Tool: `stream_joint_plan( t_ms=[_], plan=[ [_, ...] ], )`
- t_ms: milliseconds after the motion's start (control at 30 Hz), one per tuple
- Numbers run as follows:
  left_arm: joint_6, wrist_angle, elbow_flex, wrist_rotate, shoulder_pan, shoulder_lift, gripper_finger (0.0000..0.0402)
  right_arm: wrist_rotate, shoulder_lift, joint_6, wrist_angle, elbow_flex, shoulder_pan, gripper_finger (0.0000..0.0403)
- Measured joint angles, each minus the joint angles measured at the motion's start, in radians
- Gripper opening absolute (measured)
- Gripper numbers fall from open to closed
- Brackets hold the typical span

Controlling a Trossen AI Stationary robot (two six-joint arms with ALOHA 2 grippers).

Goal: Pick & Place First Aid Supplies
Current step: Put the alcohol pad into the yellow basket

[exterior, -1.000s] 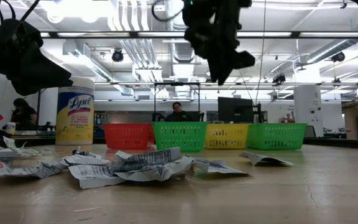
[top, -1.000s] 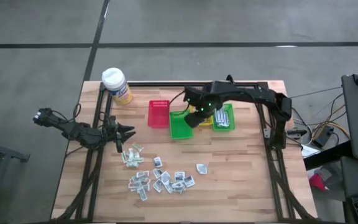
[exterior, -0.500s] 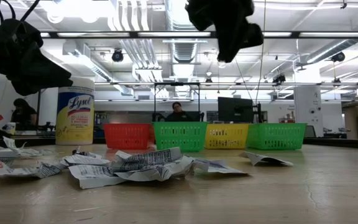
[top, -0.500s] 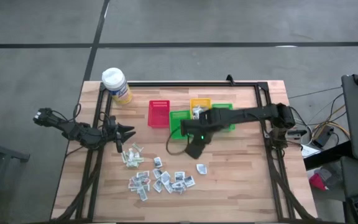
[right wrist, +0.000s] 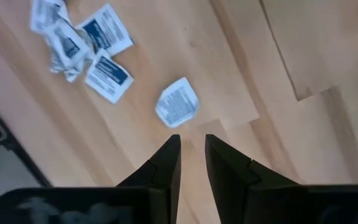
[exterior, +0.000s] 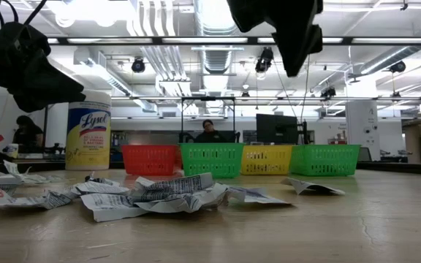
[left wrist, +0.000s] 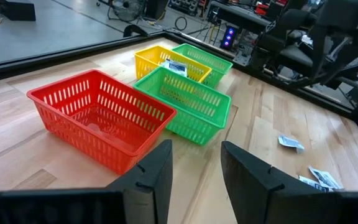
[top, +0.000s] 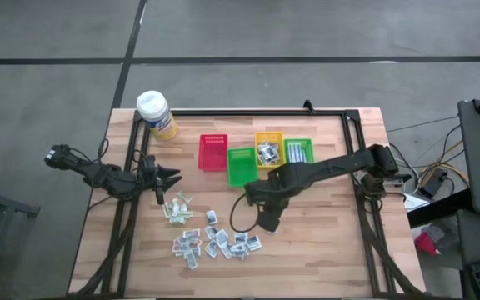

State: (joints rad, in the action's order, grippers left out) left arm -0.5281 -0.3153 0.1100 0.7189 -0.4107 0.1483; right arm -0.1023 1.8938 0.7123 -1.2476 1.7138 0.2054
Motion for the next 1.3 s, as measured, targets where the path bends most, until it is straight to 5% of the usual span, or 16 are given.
stream_joint_plan(
  t_ms=[700,1300],
  plan=[
    [-0.024,0.000,0.000,0.000,0.000,0.000,0.0131,0.000,0.002,-0.269,0.181,-0.211,0.000,0.0152],
    [-0.060,0.000,0.000,0.000,0.000,0.000,0.0131,-0.003,0.002,-0.582,0.401,-0.357,0.030,0.0148]
  ],
)
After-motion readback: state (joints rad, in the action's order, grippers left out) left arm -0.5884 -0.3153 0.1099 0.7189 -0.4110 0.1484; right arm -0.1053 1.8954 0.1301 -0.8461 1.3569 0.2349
